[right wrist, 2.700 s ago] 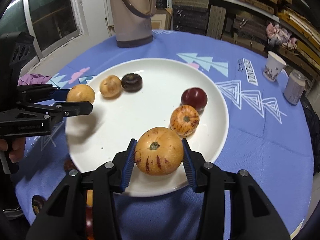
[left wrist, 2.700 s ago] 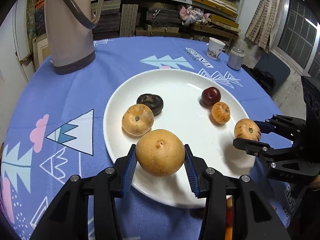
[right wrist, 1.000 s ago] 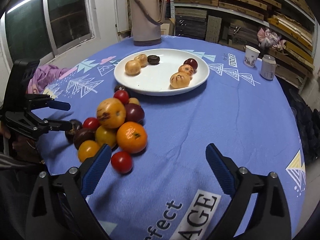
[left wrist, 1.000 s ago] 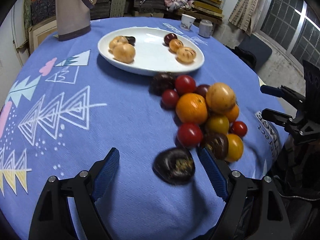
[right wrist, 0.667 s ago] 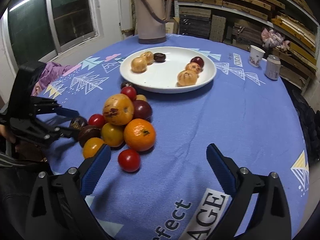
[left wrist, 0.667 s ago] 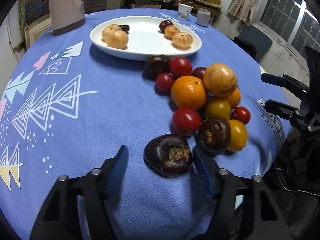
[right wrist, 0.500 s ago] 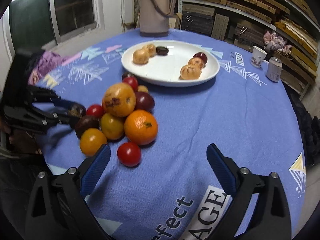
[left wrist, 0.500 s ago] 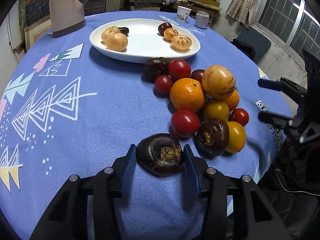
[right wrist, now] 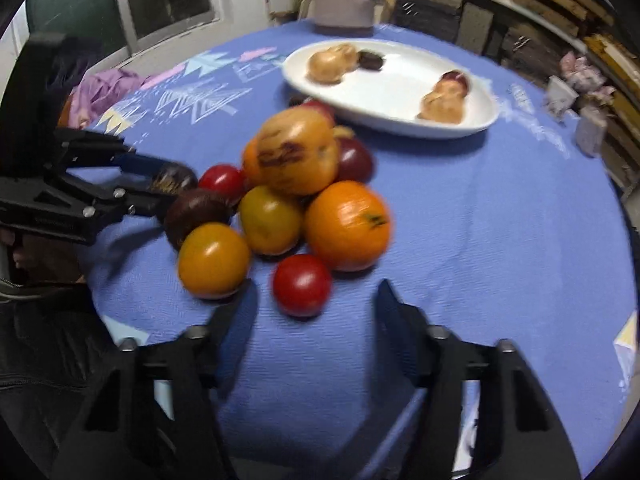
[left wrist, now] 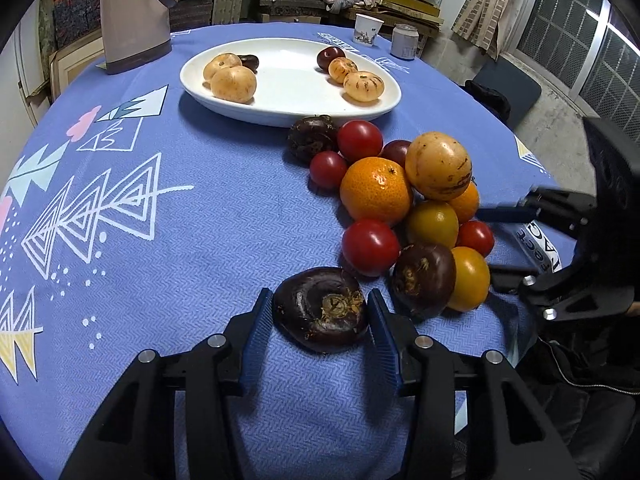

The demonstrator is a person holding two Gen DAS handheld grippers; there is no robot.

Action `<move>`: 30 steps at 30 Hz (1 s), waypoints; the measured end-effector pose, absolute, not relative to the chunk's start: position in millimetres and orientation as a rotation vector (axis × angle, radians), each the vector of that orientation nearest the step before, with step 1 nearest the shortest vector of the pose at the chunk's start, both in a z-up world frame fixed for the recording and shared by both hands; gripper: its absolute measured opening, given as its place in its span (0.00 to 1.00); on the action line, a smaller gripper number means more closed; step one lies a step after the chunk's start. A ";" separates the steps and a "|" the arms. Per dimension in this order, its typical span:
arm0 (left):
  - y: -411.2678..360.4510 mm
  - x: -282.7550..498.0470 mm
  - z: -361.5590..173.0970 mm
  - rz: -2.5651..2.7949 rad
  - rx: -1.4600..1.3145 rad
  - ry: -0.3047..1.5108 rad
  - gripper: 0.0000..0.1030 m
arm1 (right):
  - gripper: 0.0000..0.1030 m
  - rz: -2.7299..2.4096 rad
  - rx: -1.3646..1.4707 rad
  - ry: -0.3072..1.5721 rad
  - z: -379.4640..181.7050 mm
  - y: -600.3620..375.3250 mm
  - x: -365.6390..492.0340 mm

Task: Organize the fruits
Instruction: 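Grasp a dark purple fruit with the left tool while the right tool grasps a red tomato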

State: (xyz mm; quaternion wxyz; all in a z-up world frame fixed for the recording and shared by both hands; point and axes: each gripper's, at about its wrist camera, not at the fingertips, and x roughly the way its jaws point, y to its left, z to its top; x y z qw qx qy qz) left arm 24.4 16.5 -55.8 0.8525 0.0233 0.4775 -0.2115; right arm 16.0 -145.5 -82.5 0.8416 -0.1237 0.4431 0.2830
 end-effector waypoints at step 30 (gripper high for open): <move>18.9 17.1 -49.2 -0.433 0.053 1.001 0.48 | 0.28 0.546 -0.188 0.850 -54.2 -184.5 15.5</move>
